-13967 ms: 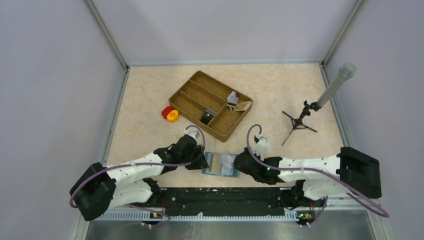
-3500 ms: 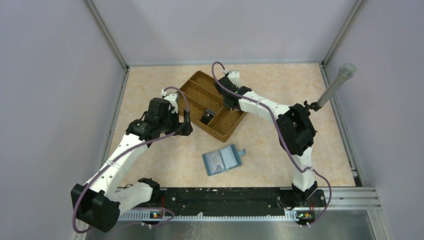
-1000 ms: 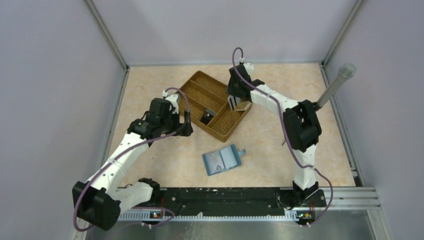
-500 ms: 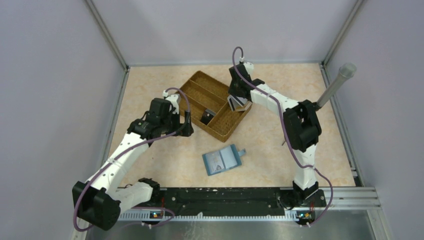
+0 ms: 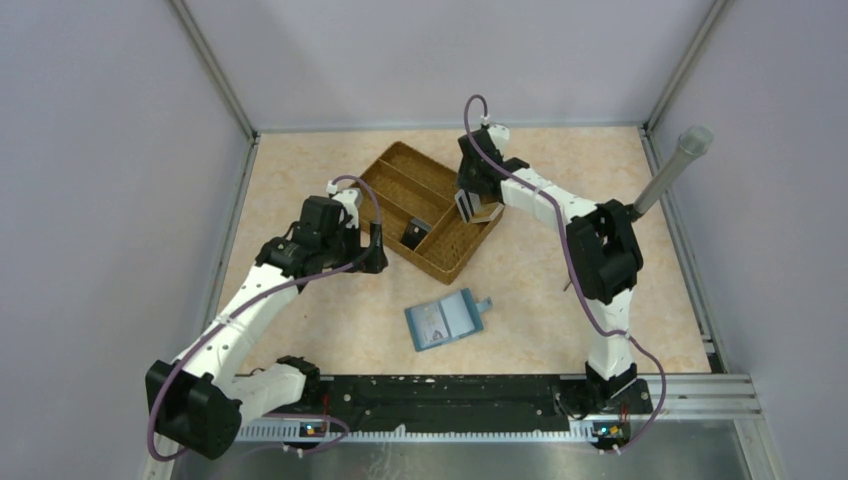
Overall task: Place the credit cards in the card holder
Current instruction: Pick up the credit card from the storage box.
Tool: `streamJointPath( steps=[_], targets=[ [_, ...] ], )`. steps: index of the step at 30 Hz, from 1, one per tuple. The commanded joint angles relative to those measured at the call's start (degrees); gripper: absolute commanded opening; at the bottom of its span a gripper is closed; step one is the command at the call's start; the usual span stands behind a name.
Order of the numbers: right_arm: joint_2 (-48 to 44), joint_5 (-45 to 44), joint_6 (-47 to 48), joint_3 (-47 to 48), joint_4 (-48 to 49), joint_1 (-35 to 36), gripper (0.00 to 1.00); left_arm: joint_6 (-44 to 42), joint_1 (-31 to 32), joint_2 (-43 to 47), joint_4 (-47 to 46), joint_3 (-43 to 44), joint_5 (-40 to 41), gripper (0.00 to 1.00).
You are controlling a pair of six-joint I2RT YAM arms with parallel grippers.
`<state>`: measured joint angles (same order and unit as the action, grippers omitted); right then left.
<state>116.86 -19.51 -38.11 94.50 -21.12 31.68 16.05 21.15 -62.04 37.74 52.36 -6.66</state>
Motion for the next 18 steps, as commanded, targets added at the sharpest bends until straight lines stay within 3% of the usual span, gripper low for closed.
streamJointPath(
  steps=[1, 11, 18],
  targets=[
    [-1.6, -1.1, 0.6, 0.3, -0.3, -0.6, 0.44, -1.1, -0.2, -0.2, -1.1, -0.3, -0.9, 0.99],
    [0.9, 2.2, -0.6, 0.8, -0.2, -1.4, 0.54, -1.1, -0.2, -0.1, -1.1, -0.3, -0.8, 0.99],
    [3.0, 4.9, -1.9, 1.5, 0.5, -1.4, 0.54, -1.1, -0.2, -0.2, -1.1, -0.4, -0.8, 0.99]
  ],
)
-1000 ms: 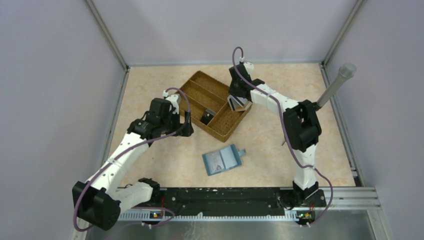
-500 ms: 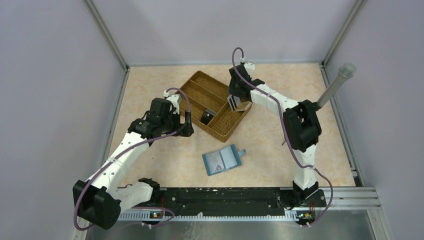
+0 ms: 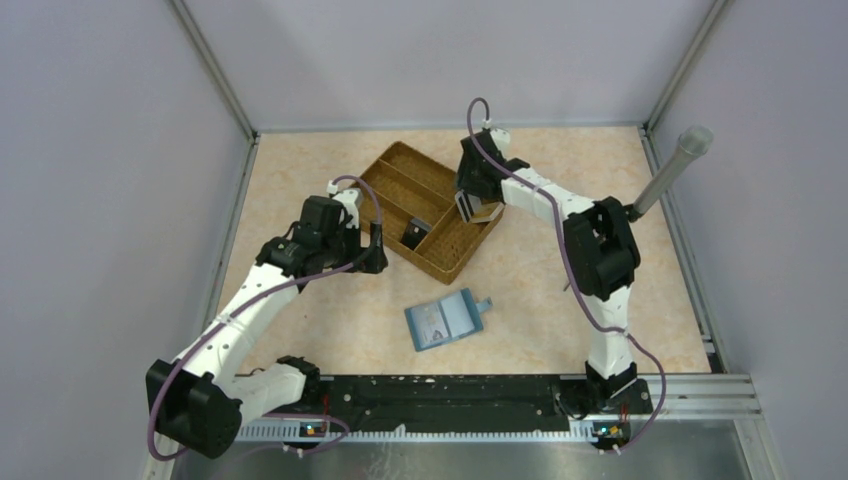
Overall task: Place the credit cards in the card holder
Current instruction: Pick up the credit card from the storage box.
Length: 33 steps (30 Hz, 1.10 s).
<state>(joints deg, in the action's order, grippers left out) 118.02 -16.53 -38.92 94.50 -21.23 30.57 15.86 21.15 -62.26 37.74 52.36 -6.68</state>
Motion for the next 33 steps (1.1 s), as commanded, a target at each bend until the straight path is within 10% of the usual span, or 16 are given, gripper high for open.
streamJointPath(
  steps=[1, 33],
  targets=[
    [2.1, 2.2, -1.2, 1.7, 0.6, -0.3, 0.54, -0.9, -0.2, 0.0, -1.1, -0.4, -0.8, 0.99],
    [-3.9, 1.9, -1.0, 2.2, 2.5, -0.3, 0.32, -0.9, -0.2, -0.1, -1.1, -0.4, -1.1, 0.99]
  ],
)
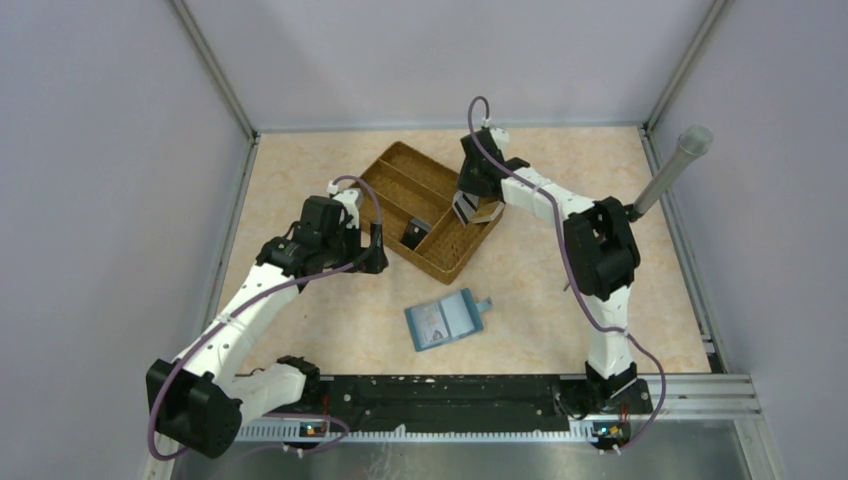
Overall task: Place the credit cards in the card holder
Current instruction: Pick up the credit card from the storage box.
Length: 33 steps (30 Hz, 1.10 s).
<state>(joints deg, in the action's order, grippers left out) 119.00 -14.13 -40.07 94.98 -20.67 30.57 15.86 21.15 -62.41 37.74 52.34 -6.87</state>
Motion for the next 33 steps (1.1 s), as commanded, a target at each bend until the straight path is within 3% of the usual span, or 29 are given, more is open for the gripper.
streamJointPath(
  steps=[1, 4, 7, 9, 19, 33],
  targets=[
    [-5.0, -0.7, 0.2, 1.7, 1.9, -0.3, 0.32, -0.9, -0.2, 0.1, -1.1, -0.4, -0.9, 0.99],
    [-5.2, -1.1, 0.3, 1.4, 2.0, -0.3, 0.29, -1.0, -0.2, -0.1, -1.1, -0.4, -1.0, 0.99],
    [-5.1, -1.0, 0.3, 1.3, 2.1, -0.3, 0.14, -1.0, -0.2, 0.0, -1.1, -0.4, -1.0, 0.99],
    [-4.7, -1.0, 0.4, 1.3, 1.8, -0.3, 0.12, -1.0, -0.2, -0.1, -1.1, -0.4, -0.9, 0.99],
    [-2.5, -4.4, 0.7, 2.0, -0.9, -0.6, 0.32, -1.0, -0.2, -0.2, -1.1, -0.4, -1.1, 0.99],
    [-2.0, -5.6, 0.3, 0.7, -1.8, -1.0, 0.28, -1.2, -0.1, -0.5, -1.1, -0.4, -1.7, 0.99]
  ],
)
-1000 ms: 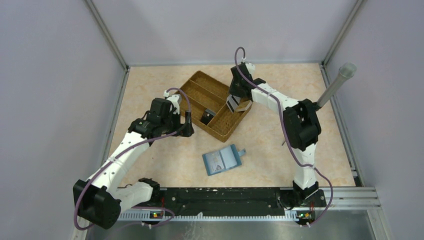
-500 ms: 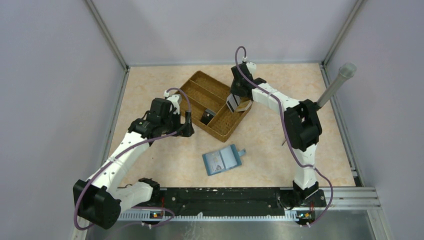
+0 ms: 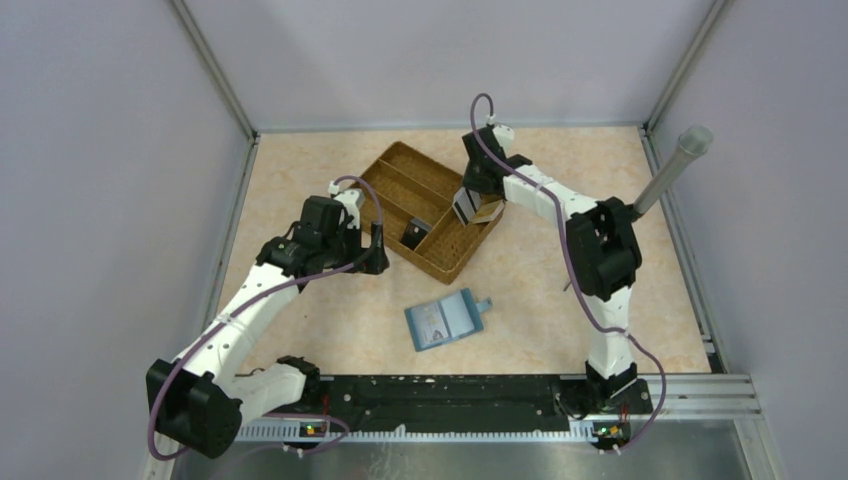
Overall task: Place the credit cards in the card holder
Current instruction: Pick up the credit card from the storage box.
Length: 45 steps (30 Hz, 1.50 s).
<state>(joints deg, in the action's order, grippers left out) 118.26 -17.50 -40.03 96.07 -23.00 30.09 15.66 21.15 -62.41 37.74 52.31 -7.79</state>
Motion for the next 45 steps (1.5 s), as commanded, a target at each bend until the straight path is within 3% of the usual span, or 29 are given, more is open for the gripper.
streamJointPath(
  steps=[1, 23, 33, 40, 45],
  targets=[
    [-1.7, -2.5, 0.2, -0.8, 0.6, -0.6, 0.28, -1.0, -0.2, -0.5, -1.1, -0.4, -0.8, 0.99],
    [-7.0, -5.2, -0.9, -8.9, 0.4, -0.6, 0.2, -1.2, -0.2, -1.0, -1.2, -0.4, -1.3, 0.99],
    [-7.8, -4.3, -0.6, -8.9, 0.9, -1.1, 0.0, -1.2, -0.1, -1.0, -1.1, -0.4, -1.0, 0.99],
    [-14.6, -5.2, 2.3, -7.0, -2.1, -1.1, 0.0, -2.3, -0.2, 0.1, -1.2, -0.3, -1.7, 0.99],
    [-22.6, -0.4, 7.3, -10.3, -2.3, -1.2, 0.0, -2.8, 0.0, 1.7, -2.0, -0.3, -5.6, 0.99]
  ],
)
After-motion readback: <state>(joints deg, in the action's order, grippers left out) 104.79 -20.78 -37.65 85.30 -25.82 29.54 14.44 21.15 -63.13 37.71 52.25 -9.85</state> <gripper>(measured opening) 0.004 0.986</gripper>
